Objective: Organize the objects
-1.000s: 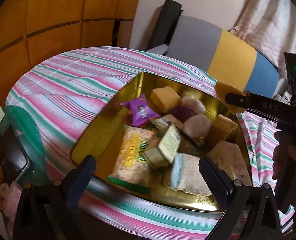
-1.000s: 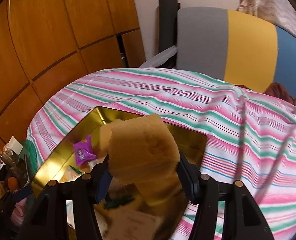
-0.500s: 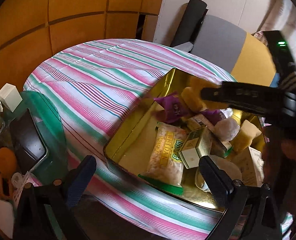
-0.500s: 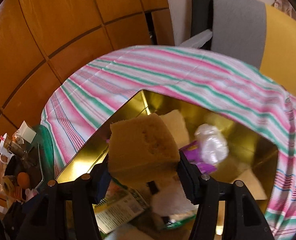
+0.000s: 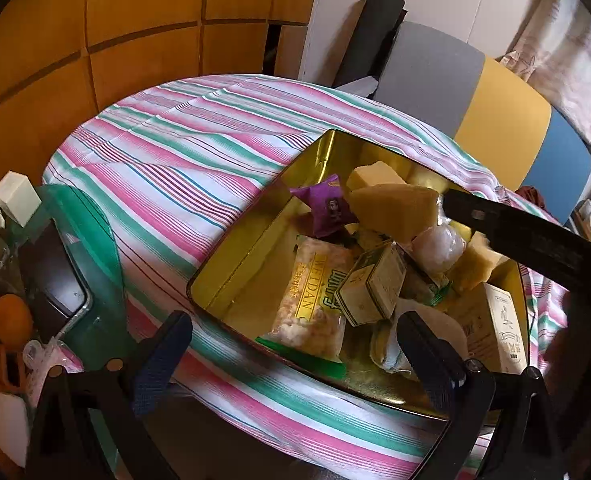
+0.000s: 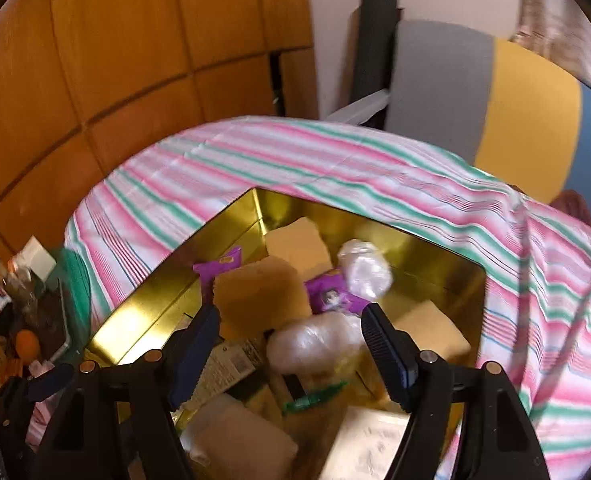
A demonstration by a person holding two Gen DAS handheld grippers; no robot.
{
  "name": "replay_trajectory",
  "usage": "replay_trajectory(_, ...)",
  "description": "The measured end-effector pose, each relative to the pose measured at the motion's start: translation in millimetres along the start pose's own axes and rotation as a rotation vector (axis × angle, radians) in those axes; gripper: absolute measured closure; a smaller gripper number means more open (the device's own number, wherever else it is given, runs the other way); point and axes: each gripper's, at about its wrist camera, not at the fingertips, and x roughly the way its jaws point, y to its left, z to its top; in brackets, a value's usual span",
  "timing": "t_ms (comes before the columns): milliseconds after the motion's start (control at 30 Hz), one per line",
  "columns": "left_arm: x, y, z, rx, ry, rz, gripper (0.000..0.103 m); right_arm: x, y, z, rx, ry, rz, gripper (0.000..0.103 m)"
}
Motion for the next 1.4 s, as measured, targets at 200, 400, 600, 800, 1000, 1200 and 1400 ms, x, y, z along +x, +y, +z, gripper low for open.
replay_trajectory(200, -3.2, -14.6, -4.1, 0.083, 0.006, 0.057, 0.0, -21.6, -17.4, -21.9, 0.12, -0.013, -0.026, 0.028)
replay_trajectory(400, -13.5, -21.8, -6.7, 0.114, -0.005, 0.043, 0.0, -38.6, -22.8, -38.0, 0.147, -0.009, -0.094, 0.028)
replay_trajectory(600, -15.1, -26.0, -2.5, 0.155, 0.007, 0.138, 0.0, -57.1, -23.7, -45.5, 0.148, -0.026, -0.145, 0.028)
replay_trajectory(800, -22.2, -20.5, -2.0, 0.145, -0.007, 0.196, 0.0, -68.0, -18.4, -46.7, 0.145, -0.049, -0.18, 0.028)
replay_trajectory(1000, -38.3, -16.4, 3.5, 0.126, -0.085, 0.236, 0.0, -73.0, -14.4, -48.8, 0.16, -0.047, -0.197, 0.028)
replay_trajectory(1200, -47.1, -11.2, 7.2, 0.096, -0.087, 0.225, 0.0, -77.6, -10.7, -49.6, 0.167, -0.046, -0.254, 0.028)
replay_trajectory(1400, -47.3, -8.7, 7.7, 0.081, -0.074, 0.237, 0.0, -76.1, -10.4, -53.1, 0.175, -0.032, -0.256, 0.028)
